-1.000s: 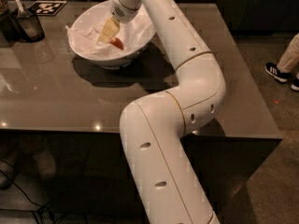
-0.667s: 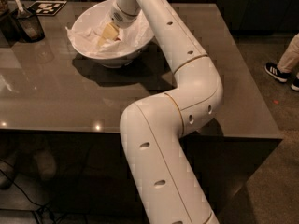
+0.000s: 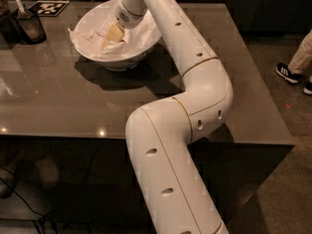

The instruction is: Pick apple from white bowl

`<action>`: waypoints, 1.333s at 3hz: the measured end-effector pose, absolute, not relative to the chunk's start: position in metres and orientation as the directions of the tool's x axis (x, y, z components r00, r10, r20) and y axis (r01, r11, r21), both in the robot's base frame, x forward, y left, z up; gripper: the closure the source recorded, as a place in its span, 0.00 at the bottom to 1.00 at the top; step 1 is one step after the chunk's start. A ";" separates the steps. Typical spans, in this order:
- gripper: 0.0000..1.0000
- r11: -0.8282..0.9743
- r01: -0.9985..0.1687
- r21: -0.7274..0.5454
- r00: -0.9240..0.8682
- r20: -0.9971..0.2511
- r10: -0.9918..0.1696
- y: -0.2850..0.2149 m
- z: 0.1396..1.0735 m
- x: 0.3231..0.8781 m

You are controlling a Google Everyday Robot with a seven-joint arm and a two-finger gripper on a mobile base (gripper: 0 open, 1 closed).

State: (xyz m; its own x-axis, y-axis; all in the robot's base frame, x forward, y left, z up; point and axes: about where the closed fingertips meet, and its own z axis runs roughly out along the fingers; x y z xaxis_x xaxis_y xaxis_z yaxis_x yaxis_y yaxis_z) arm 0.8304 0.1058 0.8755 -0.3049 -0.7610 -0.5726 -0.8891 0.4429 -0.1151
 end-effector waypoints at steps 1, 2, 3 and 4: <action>0.00 0.449 -0.884 -0.130 -0.294 -0.591 -0.751 0.098 0.893 0.828; 0.00 0.448 -0.885 -0.130 -0.294 -0.591 -0.751 0.098 0.893 0.828; 0.00 0.437 -0.891 -0.126 -0.283 -0.596 -0.751 0.104 0.893 0.827; 0.00 0.433 -0.896 -0.096 -0.295 -0.600 -0.744 0.107 0.884 0.825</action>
Offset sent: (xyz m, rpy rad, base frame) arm -0.0376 -0.0175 0.0151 0.0215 -0.0335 -0.0057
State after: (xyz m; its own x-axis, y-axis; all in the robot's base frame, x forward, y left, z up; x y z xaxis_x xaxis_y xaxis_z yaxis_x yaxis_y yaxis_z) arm 0.8253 0.1072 0.8837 -0.2954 -0.7438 -0.5996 -0.8962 0.4331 -0.0957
